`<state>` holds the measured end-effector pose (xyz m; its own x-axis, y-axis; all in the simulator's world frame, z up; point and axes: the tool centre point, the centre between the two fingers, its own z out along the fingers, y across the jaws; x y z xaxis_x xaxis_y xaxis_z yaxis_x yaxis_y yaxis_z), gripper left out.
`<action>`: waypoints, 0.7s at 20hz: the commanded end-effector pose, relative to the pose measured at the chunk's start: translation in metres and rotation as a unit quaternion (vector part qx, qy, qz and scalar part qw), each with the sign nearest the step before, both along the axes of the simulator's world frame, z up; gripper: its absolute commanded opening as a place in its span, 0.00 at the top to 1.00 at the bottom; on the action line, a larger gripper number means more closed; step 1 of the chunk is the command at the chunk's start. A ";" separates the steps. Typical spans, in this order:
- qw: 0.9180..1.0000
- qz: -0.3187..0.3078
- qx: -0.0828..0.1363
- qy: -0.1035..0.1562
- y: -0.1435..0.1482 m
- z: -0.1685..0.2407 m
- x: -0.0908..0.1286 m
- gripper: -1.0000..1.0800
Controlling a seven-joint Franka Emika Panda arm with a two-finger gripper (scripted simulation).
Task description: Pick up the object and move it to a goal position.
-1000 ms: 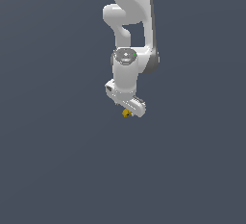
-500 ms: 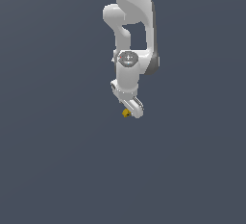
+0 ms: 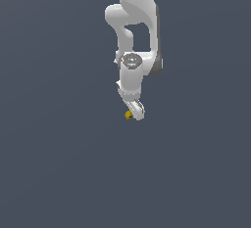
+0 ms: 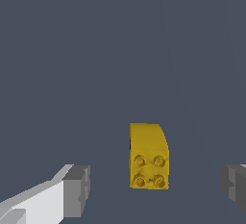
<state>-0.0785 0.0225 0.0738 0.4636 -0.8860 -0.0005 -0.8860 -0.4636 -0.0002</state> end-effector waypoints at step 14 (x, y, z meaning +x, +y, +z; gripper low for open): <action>1.000 -0.011 0.000 0.000 0.000 -0.025 -0.003 0.04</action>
<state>-0.0807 0.0230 0.0555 0.4447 -0.8957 0.0001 -0.8957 -0.4447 -0.0006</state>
